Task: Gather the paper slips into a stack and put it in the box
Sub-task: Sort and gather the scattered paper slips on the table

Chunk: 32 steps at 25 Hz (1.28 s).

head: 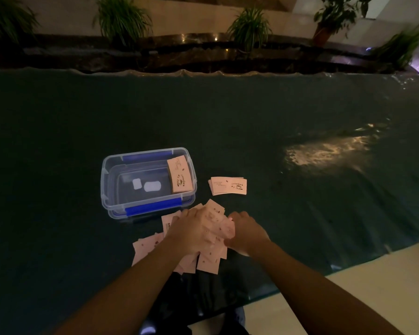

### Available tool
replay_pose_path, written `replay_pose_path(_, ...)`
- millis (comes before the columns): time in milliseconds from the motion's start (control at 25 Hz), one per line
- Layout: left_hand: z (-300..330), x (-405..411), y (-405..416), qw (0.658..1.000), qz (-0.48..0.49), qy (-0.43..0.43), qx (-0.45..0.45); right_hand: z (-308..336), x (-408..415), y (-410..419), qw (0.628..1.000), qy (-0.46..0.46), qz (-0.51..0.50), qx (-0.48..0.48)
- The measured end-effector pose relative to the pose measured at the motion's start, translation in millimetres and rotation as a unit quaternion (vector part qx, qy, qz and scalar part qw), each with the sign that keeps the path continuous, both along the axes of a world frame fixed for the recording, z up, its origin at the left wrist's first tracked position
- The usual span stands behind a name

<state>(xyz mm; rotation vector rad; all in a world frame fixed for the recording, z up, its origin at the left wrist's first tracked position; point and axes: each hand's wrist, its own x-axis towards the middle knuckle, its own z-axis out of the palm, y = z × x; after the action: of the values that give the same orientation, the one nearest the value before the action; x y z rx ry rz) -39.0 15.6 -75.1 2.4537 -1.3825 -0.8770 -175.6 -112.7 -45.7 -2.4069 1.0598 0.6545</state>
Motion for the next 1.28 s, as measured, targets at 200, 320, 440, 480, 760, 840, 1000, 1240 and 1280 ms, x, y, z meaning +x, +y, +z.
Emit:
replay_pose_path(200,1.6,-9.1,-10.4,0.998,0.034,0.006,0.059,-4.1,1.4,4.4,0.996,0.031,-0.078,0.030)
replay_pose_path(320,15.5,-15.1,-25.3,0.981,0.136,-0.027,0.137,-6.0,7.8,9.7,0.994,0.027,-0.086,0.058)
replay_pose_path(440,1.0,-12.4,-2.6,0.996,0.082,-0.015,-0.022,-8.7,16.3,13.0,0.994,0.023,-0.072,0.085)
replay_pose_path(480,1.9,-10.6,6.2,0.997,0.067,0.024,-0.039,-9.8,18.0,11.4,0.994,0.020,-0.066,0.085)
replay_pose_path(760,-6.3,-14.7,4.1,0.995,0.093,0.010,0.044,-0.7,46.7,-17.5,0.978,0.010,0.196,-0.067)
replay_pose_path(840,-16.0,-13.1,19.4,0.992,0.123,0.018,-0.008,2.0,62.3,-18.7,0.944,0.018,0.324,-0.066)
replay_pose_path(1000,-19.2,-14.3,18.1,0.989,0.118,0.026,0.085,-1.8,73.8,-18.4,0.892,0.030,0.449,-0.043)
replay_pose_path(1240,-24.8,-13.9,17.1,0.986,0.145,0.008,0.087,-10.7,44.5,-32.7,0.933,0.005,0.357,-0.044)
replay_pose_path(1280,-26.4,-13.9,19.2,0.986,0.150,0.007,0.067,-11.9,37.6,-35.3,0.940,0.006,0.339,-0.047)
